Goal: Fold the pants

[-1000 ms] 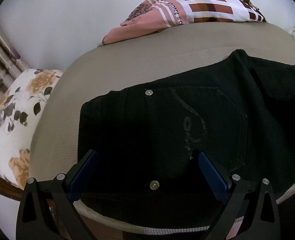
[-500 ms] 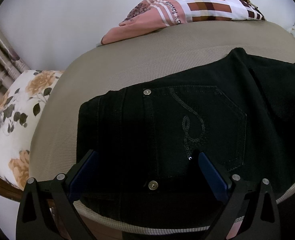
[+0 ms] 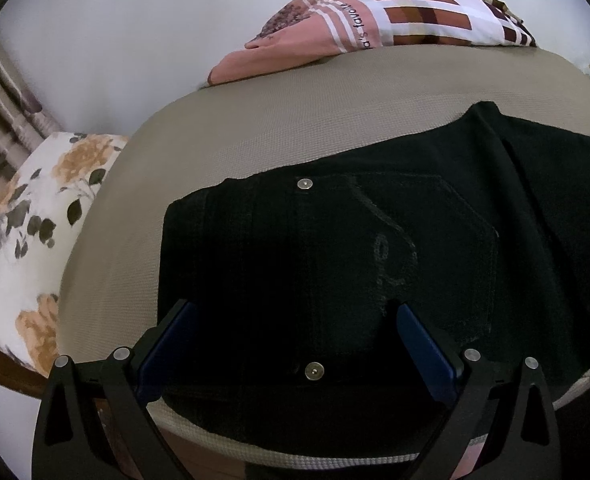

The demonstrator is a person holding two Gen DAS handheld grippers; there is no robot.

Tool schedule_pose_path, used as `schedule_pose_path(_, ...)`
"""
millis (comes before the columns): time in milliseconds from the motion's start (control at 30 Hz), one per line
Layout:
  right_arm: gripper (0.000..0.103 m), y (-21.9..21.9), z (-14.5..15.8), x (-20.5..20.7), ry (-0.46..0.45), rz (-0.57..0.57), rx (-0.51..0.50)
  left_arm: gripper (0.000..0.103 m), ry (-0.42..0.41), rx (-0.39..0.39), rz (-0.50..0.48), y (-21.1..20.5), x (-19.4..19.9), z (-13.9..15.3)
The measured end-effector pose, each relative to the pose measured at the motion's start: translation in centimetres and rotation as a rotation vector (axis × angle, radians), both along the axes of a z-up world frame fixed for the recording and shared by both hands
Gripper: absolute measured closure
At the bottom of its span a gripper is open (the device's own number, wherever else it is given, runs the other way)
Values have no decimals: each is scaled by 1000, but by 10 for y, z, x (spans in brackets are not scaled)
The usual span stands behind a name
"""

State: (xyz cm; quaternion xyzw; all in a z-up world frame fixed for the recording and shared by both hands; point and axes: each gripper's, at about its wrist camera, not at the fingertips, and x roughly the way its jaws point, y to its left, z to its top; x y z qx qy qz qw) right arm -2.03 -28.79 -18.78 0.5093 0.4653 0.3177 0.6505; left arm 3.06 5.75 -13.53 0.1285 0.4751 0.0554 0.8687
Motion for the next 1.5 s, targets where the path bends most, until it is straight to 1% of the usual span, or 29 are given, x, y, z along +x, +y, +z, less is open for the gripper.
schedule_pose_path(100,72,-15,3,-2,-8,-19,-7,4,2,-12,6,2,0,1)
schedule_pose_path(200,72,-12,4,-4,-23,9,-27,4,1,-9,10,2,-1,2)
schedule_pose_path(367,72,13,5,-2,-53,106,-10,4,0,-15,19,2,-2,9)
schedule_pose_path(467,71,23,11,-4,-68,176,-11,4,-14,-37,26,4,-4,18)
schedule_pose_path(500,67,24,10,-5,-51,208,-2,4,-18,-45,26,4,-6,22)
schedule_pose_path(533,57,25,9,-7,-29,225,11,4,-20,-49,26,4,-7,24)
schedule_pose_path(567,52,25,7,-9,-10,230,26,4,-20,-57,23,3,-9,26)
schedule_pose_path(600,45,24,5,-12,13,230,47,4,-18,-62,21,2,-10,28)
schedule_pose_path(633,41,24,2,-15,38,231,62,4,-17,-67,18,1,-11,28)
schedule_pose_path(733,40,32,-12,-19,138,218,42,4,-14,-70,-2,-7,-17,29)
schedule_pose_path(800,40,36,-20,-20,171,206,29,4,-8,-71,-24,-13,-21,28)
schedule_pose_path(833,40,37,-21,-21,175,202,17,4,-4,-87,-39,-15,-23,28)
schedule_pose_path(900,40,36,-20,-20,172,189,28,4,30,-176,-97,-20,-28,29)
schedule_pose_path(967,40,28,-17,-21,165,171,31,4,92,-301,-150,-25,-30,28)
schedule_pose_path(1067,39,9,-15,-24,158,140,43,4,204,-554,-233,-33,-29,25)
schedule_pose_path(1100,39,3,-15,-25,158,124,51,4,248,-669,-262,-36,-27,23)
schedule_pose_path(1133,38,-4,-16,-25,157,111,58,4,276,-745,-277,-39,-25,22)
schedule_pose_path(1200,37,-13,-19,-27,158,79,90,4,320,-862,-287,-43,-18,19)
schedule_pose_path(1267,36,-17,-23,-27,163,62,123,4,371,-931,-283,-49,-6,15)
schedule_pose_path(1333,36,-19,-25,-26,168,59,135,4,419,-966,-282,-55,5,11)
schedule_pose_path(1433,36,-23,-22,-25,154,60,141,4,474,-927,-268,-68,18,2)
schedule_pose_path(1500,35,-26,-19,-24,142,54,152,4,510,-943,-280,-76,24,-4)
